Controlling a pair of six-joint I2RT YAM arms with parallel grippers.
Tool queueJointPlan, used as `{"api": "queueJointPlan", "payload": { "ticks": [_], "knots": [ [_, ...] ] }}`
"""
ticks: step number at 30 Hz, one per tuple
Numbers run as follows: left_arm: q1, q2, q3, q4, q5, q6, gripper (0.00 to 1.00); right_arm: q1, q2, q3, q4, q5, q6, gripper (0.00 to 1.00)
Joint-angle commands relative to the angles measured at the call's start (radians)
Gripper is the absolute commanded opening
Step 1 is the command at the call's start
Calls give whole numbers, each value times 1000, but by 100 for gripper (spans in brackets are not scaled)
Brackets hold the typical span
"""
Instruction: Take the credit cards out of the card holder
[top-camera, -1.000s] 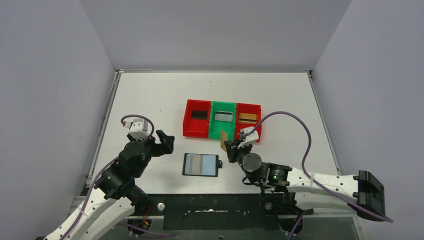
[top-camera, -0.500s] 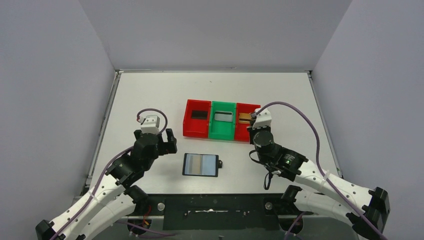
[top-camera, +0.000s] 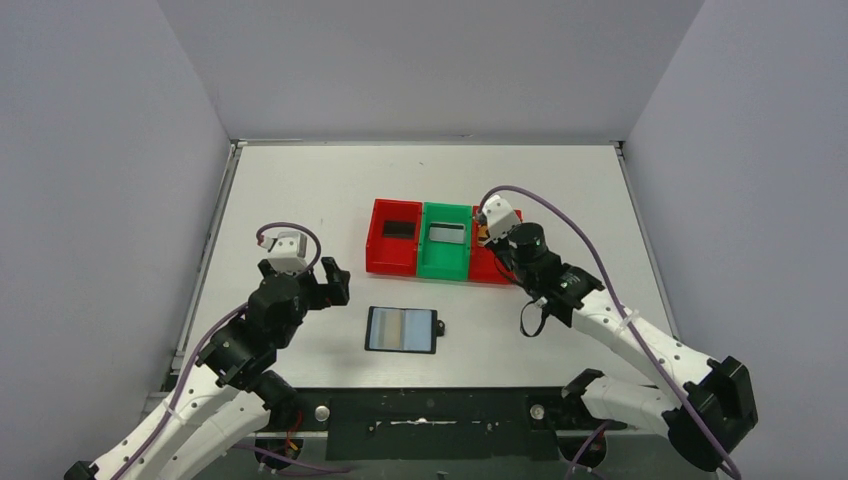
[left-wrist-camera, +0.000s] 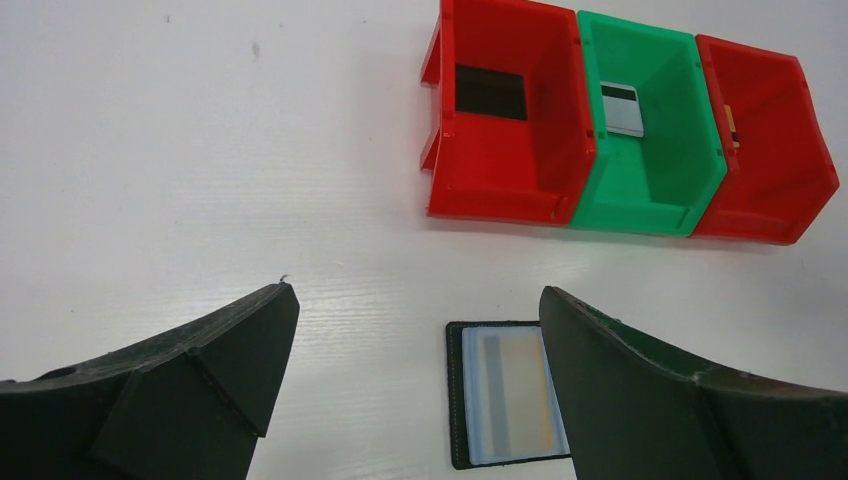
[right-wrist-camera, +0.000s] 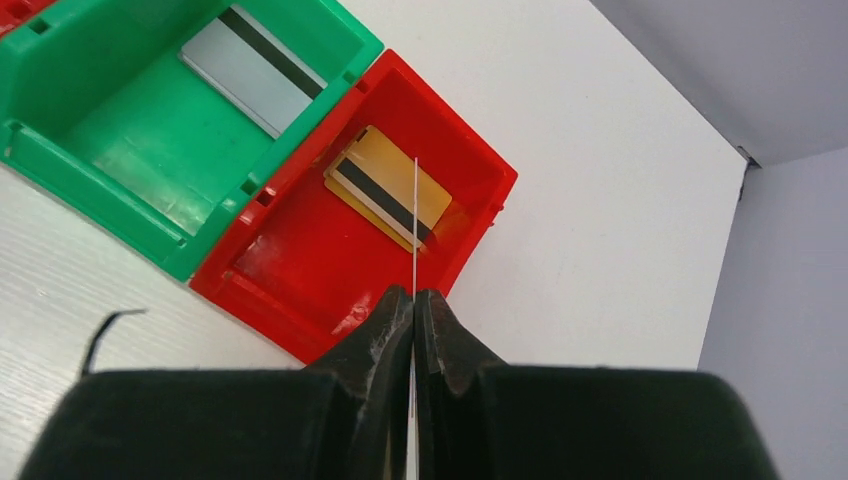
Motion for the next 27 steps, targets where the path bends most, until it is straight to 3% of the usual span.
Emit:
{"api": "queueJointPlan", "payload": {
  "ticks": [1,4,11,22,27],
  "knots": [
    [4,7,24,45,-19,20,94,-90,82,98,-41,-262,-133,0],
    [5,8,24,45,-22,21,94,-109,140,129,-47,-330,-192,0],
    [5,-1,26,38,-31,17,94,-119,270,205,-72,-211,-276,0],
    [5,-70,19,36,-63,7,94,-139,424,291,-127,-252,-564,0],
    [5,-72,26,24,-63,-1,94,-162,445,267,-44,-278,-673,0]
  ]
}}
